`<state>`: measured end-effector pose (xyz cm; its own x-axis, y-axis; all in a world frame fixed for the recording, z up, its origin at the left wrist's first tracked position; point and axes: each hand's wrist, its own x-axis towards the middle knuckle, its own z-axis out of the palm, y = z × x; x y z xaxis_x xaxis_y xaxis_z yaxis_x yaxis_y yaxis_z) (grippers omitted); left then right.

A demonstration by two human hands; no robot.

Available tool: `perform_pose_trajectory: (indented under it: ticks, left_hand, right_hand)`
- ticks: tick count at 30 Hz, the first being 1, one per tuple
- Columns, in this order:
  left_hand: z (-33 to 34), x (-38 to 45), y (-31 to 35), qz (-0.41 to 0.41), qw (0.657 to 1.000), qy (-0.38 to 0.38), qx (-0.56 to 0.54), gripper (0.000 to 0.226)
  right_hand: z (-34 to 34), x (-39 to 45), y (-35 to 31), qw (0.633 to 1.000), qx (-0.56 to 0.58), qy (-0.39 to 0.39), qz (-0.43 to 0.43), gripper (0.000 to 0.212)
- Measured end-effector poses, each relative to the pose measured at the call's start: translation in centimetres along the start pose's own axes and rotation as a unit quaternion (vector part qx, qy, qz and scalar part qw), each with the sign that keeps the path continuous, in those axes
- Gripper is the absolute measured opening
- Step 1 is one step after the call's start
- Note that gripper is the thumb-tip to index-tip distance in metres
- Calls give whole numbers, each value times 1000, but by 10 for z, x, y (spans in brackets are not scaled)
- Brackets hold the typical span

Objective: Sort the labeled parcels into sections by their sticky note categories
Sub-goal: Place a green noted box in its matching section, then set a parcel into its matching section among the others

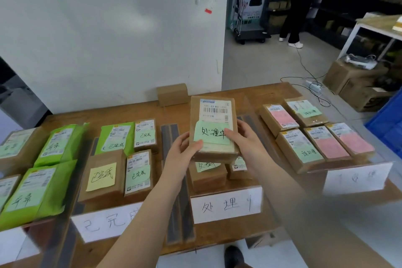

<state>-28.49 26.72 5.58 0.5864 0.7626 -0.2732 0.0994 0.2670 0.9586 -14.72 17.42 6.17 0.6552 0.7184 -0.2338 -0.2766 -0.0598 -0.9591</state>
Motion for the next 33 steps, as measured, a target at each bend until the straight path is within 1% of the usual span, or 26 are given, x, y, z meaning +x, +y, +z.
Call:
perform_pose_trajectory:
  ticks: [3, 7, 9, 11, 12, 15, 17, 20, 25, 28, 30, 32, 33]
  left_hand:
    - [16, 33, 4, -8, 999, -9, 32, 58]
    - [37, 82, 9, -28, 998, 12, 64, 57]
    - [47, 106, 9, -40, 995, 25, 90, 55]
    - [55, 128, 7, -52, 993, 36, 103, 53]
    - [58, 138, 6, -62, 991, 41, 108, 53]
    - [62, 165, 2, -93, 986, 50, 131, 57]
    - [61, 181, -2, -108, 983, 53, 141, 59]
    - [58, 201, -10, -135, 978, 45, 153, 58]
    - [51, 219, -31, -186, 973, 27, 138, 43]
    - [48, 225, -39, -201, 970, 29, 137, 44]
    - [47, 229, -44, -213, 964, 22, 156, 41]
    - [47, 230, -47, -217, 955, 0, 203, 33]
    - [47, 231, -49, -216, 948, -10, 234, 33]
  right_hand:
    - [-14, 38, -8, 1000, -12, -4, 7, 49]
    - [-28, 93, -14, 999, -22, -7, 24, 47]
    - [-34, 119, -13, 999, -30, -7, 44, 41]
    - [-39, 145, -9, 997, -36, -7, 63, 29]
    - [-41, 156, -6, 997, -39, -7, 72, 27]
    - [-44, 187, 7, 993, -61, -9, 96, 36]
    - [-44, 203, 14, 991, -77, -15, 106, 35]
    - [-44, 221, 23, 987, -103, -28, 117, 36]
    - [-43, 239, 39, 975, -153, -59, 149, 39]
    - [-41, 243, 45, 969, -178, -68, 158, 40]
    - [-41, 244, 48, 962, -199, -68, 172, 38]
    - [-41, 241, 52, 953, -226, -71, 191, 36]
    - [-41, 239, 54, 948, -238, -72, 198, 36]
